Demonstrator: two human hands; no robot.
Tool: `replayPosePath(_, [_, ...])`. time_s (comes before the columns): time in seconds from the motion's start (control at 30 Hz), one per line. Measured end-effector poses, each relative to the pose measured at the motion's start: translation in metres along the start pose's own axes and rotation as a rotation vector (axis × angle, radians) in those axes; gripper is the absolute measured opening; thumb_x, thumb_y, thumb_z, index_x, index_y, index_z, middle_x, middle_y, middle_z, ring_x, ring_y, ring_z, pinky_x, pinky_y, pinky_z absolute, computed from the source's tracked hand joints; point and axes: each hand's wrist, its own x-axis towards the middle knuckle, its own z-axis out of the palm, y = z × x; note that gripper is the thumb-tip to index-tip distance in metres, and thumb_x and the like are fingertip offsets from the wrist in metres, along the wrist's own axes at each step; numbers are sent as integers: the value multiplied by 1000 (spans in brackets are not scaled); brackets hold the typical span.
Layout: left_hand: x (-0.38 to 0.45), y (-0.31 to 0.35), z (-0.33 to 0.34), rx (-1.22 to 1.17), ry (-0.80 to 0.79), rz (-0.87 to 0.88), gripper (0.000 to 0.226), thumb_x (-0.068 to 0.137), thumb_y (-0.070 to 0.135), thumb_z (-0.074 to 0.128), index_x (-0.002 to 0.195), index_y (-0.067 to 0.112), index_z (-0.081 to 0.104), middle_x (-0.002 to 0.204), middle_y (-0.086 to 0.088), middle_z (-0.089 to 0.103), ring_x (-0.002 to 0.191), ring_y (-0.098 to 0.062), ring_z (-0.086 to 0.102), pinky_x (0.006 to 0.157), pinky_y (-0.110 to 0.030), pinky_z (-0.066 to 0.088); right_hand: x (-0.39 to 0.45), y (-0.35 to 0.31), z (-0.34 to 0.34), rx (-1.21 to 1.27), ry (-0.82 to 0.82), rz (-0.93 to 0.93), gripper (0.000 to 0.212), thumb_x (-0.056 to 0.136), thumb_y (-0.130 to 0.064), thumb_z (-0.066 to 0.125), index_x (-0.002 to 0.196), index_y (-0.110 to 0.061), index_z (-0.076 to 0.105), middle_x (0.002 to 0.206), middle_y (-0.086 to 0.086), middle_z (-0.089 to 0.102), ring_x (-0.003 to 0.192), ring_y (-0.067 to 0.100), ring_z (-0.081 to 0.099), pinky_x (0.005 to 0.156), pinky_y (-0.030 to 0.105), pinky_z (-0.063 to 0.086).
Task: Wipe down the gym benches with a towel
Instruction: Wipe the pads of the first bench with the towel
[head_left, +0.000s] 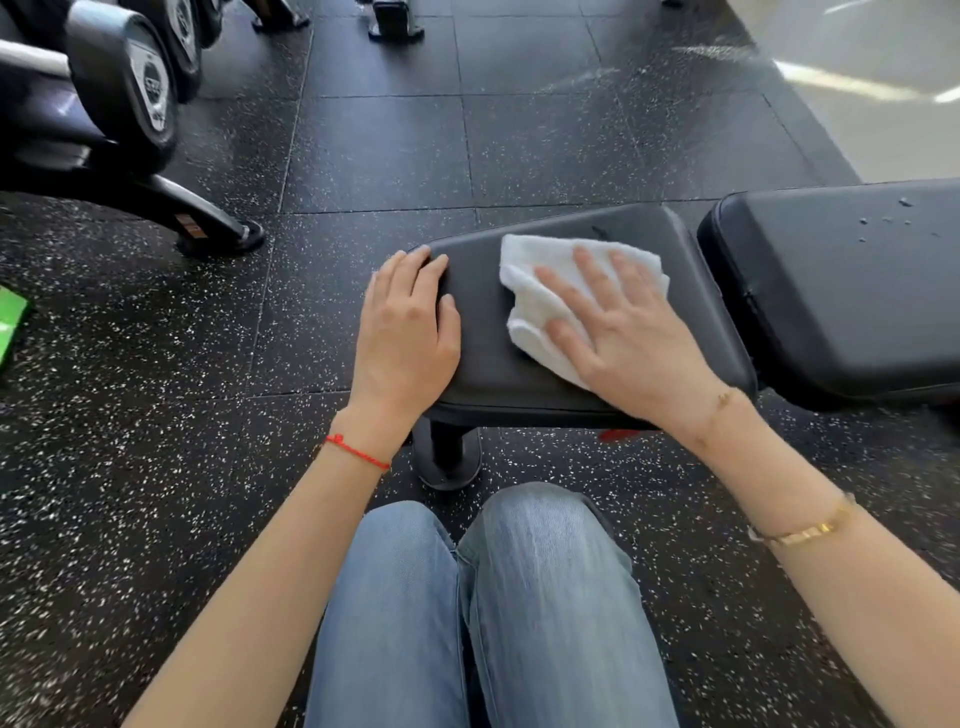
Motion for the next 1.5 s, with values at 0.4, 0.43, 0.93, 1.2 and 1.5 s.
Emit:
replayPosePath(0.4, [-1,0,6,-20,85,-2,45,93,16,47,137,7,52,146,-10,48,139,-29,38,120,-43,25,29,6,2,250,111,-59,54,101,-34,41,154,-31,28,165,5,15,151,32,8,122,40,0])
replayPosePath(0.43, [-1,1,6,-16,90,-7,45,93,16,47,137,7,52,146,-9,48,139,-29,38,120,-42,25,36,13,0,238,91,-35,54,101,-37,40,154,-31,28,164,5,18,150,32,10,122,40,1])
replayPosePath(0.93, [0,1,6,-67,136,-19,43,89,16,50,131,10,56,140,-3,54,135,-25,43,116,-42,30,68,39,1,152,27,-49,54,103,-50,30,155,-39,18,166,1,9,152,22,0,118,34,-11])
replayPosePath(1.2, [-2,0,4,-90,125,-35,42,90,16,49,131,13,56,141,-1,52,135,-22,41,117,-40,27,-1,-1,12,104,79,-15,56,102,-55,19,156,-41,15,166,2,9,152,33,0,120,43,-9])
replayPosePath(1.5, [-2,-6,5,-99,108,-12,43,93,20,47,134,14,55,144,-3,50,137,-23,39,119,-40,24,-62,-12,25,20,228,64,65,95,-68,26,152,-38,31,160,5,30,148,35,22,120,47,13])
